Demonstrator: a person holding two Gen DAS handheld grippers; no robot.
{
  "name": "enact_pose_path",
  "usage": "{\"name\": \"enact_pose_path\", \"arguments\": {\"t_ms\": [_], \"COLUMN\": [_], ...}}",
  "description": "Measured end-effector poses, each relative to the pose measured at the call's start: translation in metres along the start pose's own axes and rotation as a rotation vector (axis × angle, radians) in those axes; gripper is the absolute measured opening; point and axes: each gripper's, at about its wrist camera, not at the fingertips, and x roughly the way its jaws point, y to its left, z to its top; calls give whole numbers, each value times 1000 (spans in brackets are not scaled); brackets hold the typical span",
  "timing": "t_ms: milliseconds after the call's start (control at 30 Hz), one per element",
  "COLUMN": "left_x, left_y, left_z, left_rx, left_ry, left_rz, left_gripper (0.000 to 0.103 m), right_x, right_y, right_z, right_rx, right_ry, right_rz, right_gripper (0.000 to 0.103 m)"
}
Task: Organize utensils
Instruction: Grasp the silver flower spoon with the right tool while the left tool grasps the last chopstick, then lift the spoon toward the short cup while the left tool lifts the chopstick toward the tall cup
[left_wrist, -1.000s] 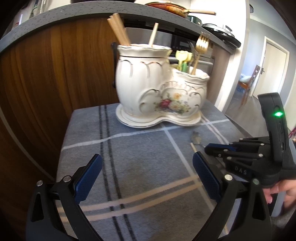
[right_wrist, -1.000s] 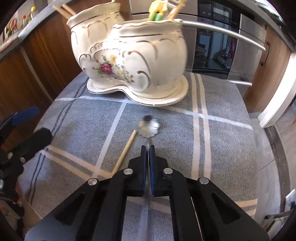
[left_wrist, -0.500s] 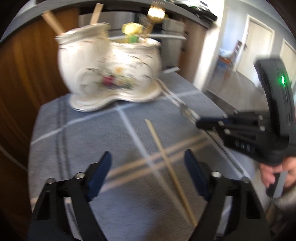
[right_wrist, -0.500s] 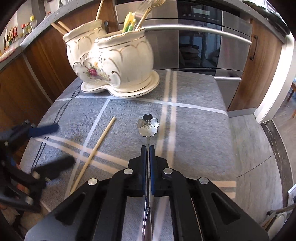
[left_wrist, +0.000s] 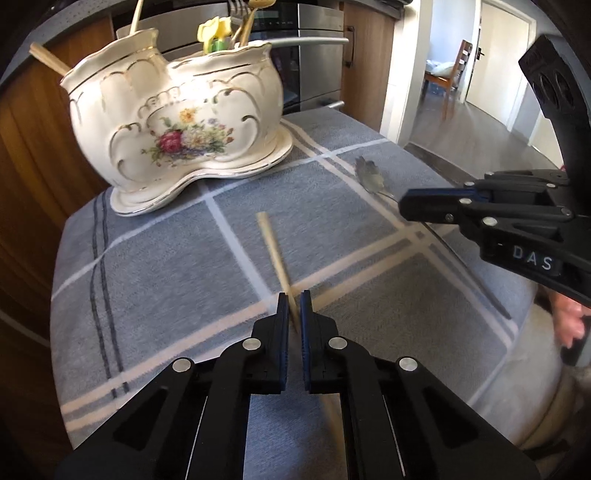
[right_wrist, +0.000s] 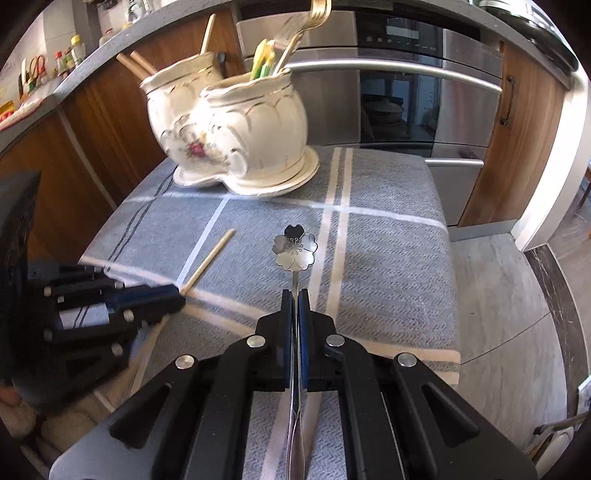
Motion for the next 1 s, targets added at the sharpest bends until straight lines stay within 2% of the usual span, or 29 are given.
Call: {"name": "enact_pose_path", "arguments": {"t_ms": [133, 267, 400, 633, 833, 1000], "left_x": [-4, -5, -8, -11, -19, -41], "left_y": [11, 14, 11, 16, 23, 37], "left_z": [-6, -9, -10, -12, -14, -10], "left_rx": [-1, 8, 16, 20, 22, 0], "left_ry": [33, 52, 36, 16, -38, -135], "left_rz": [-42, -32, -20, -29, -38, -45], "left_gripper": [5, 5, 7, 7, 5, 5], "right_x": [5, 11, 15, 16, 12, -11], "right_y": [8, 10, 8, 16, 17, 20], "right_z": [-4, -5, -5, -6, -4, 4], "right_rx": [-45, -56, -51, -113, -97, -85], "right_ry": [38, 69, 86, 88, 45, -68], "right_rz": [4, -5, -11, -50, -41, -13], "right_gripper": [3, 3, 4, 4, 3, 3]}}
